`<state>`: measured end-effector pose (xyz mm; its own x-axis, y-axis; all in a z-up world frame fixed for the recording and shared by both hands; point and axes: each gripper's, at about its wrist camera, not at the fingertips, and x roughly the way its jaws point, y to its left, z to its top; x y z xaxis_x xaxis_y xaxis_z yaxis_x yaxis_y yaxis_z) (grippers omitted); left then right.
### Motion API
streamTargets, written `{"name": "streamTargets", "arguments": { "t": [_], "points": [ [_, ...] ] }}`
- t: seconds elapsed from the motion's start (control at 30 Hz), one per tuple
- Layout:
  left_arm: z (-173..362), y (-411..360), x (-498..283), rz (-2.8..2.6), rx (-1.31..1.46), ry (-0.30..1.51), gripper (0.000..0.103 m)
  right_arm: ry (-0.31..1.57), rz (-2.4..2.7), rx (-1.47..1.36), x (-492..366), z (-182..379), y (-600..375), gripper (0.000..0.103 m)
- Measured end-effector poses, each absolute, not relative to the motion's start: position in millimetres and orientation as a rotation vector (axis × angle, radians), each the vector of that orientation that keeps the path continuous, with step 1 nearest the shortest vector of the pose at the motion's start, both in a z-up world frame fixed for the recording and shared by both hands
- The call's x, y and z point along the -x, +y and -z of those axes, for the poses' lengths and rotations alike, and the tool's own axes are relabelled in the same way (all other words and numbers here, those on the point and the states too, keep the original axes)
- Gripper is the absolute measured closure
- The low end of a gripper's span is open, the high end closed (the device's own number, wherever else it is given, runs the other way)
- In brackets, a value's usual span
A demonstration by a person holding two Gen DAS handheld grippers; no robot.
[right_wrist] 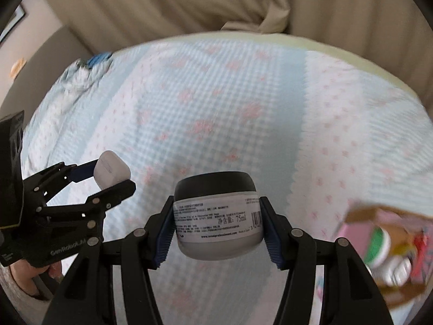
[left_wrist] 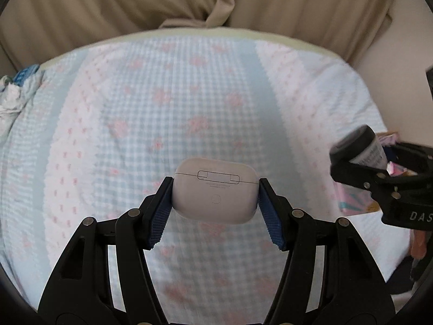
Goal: Organize rigid objects
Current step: 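Lift and carry the earbud case and black-lidded jar over the cardboard box with both tools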
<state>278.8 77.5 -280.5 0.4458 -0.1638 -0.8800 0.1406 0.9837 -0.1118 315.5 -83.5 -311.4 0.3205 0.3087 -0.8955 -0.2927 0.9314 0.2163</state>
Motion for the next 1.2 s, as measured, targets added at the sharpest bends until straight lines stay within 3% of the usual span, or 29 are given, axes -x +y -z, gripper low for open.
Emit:
{"name": "streamTargets", "arguments": {
  "t": [0.23, 0.6, 0.9, 1.2],
  "points": [
    [220.8, 56.0, -258.0, 0.253, 0.007, 1.051, 0.045, 1.14, -0.239, -0.14, -274.2, 246.9, -123.5, 0.049],
    [172.0, -50.9, -221.7, 0.335, -0.02, 1.011, 0.045, 1.075, -0.115, -0.233, -226.1, 204.5, -226.1, 0.049],
    [186.9, -177.5, -206.1, 0.33, 0.026, 1.055, 0.045, 1.077, -0.115, -0.213, -215.1, 201.9, -347.8, 0.049],
    [222.7, -270.3, -231.4, 0.317, 0.06, 1.099, 0.045, 1.128, -0.117, -0.219, -231.8, 236.6, -452.1, 0.049]
  ]
}}
